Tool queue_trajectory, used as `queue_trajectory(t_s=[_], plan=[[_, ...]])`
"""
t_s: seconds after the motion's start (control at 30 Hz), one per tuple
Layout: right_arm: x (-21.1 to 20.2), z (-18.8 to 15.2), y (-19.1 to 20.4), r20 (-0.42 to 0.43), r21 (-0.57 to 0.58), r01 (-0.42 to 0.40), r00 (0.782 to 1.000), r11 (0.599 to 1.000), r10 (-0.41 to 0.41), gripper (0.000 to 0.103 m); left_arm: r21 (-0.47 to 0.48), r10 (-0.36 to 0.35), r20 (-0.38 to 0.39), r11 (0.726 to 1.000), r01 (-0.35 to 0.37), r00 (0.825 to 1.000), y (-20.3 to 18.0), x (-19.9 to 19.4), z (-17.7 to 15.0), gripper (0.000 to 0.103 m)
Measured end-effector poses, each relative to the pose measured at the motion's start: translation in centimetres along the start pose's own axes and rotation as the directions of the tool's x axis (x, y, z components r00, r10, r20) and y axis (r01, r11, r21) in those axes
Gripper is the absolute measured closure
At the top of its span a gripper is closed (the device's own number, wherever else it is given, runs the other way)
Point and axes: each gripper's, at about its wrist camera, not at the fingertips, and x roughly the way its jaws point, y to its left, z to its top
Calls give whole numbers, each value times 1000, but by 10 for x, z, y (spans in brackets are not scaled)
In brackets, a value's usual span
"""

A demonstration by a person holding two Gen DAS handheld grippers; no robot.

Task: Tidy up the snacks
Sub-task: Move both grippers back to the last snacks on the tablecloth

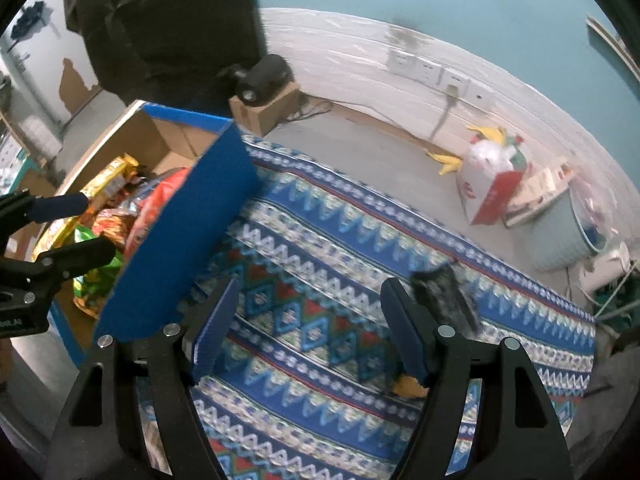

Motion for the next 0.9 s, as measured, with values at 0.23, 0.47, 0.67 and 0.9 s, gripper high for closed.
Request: queue_trajectory(t_s=[0.23,0.47,0.67,0.9], plan=[[-8,-22,-40,-4,43,33,999,999,-33,29,79,-2,-17,997,4,1000,-38,11,5,33],[-6,-31,-73,-65,15,73,995,997,-72,28,226,16,-49,974,-4,999,-74,25,20,32],[9,-18,-97,-130,-93,110,984,990,-121,27,281,-18,-80,959,40,997,-96,42,46,27],[53,-11,-120,-207,-124,58,975,991,-83,27,356,-61,-114,929,98,992,-121,84,60,27]])
